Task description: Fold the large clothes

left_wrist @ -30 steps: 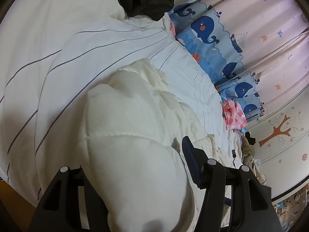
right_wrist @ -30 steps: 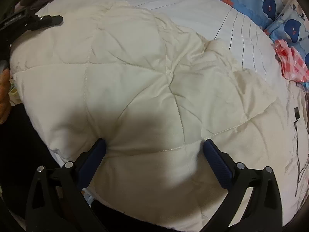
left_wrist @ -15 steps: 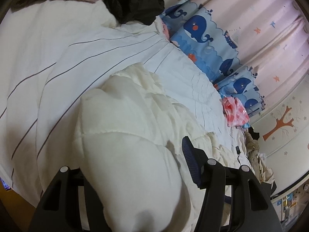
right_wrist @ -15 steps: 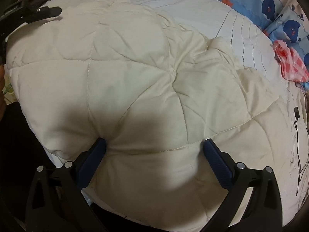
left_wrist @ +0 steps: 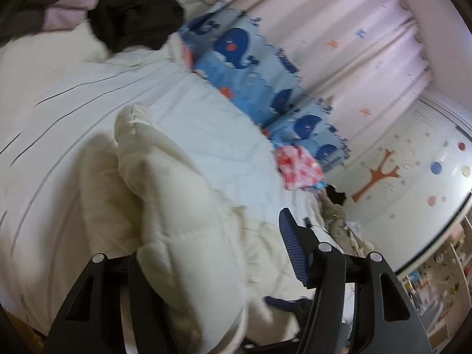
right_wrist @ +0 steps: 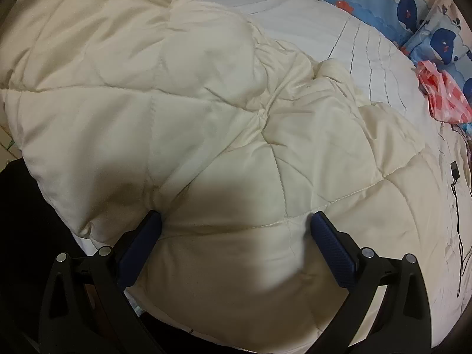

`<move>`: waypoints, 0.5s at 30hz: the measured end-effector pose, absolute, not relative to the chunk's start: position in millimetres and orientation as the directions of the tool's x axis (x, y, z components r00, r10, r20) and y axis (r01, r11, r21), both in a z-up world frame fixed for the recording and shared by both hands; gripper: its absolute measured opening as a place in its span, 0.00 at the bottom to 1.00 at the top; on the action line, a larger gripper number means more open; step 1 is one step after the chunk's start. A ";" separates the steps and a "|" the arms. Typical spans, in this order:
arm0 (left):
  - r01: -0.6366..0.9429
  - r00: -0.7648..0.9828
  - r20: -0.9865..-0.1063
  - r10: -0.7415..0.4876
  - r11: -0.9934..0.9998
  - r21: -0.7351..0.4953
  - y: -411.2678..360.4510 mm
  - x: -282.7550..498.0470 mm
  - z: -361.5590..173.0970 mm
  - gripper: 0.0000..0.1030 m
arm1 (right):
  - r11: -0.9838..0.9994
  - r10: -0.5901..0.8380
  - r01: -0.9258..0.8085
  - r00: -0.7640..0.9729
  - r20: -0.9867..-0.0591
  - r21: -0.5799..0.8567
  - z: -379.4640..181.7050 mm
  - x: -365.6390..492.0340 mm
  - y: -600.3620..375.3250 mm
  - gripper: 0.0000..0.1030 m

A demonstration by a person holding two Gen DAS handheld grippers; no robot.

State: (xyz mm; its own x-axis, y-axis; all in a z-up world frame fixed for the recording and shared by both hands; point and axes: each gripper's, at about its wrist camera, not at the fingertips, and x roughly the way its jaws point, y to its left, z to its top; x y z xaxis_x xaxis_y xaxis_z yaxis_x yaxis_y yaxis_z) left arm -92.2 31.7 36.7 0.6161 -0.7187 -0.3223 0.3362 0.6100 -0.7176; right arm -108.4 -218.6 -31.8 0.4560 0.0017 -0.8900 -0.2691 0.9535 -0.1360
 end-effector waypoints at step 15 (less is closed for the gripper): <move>0.582 0.403 -0.273 -0.873 0.475 -0.660 -90.7 -115.8 96.0 0.35 | 0.997 0.017 -0.066 0.575 -0.818 -0.025 -1.8 -161.3 -342.5 0.94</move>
State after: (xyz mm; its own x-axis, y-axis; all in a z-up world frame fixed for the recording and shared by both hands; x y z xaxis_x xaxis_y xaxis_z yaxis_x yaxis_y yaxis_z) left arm -115.8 -90.7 96.0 0.4034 -0.8733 -0.2732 0.5820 0.4753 -0.6598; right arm -161.2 -342.5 -1.8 0.5750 0.0175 -0.8180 -0.0664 0.9975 -0.0254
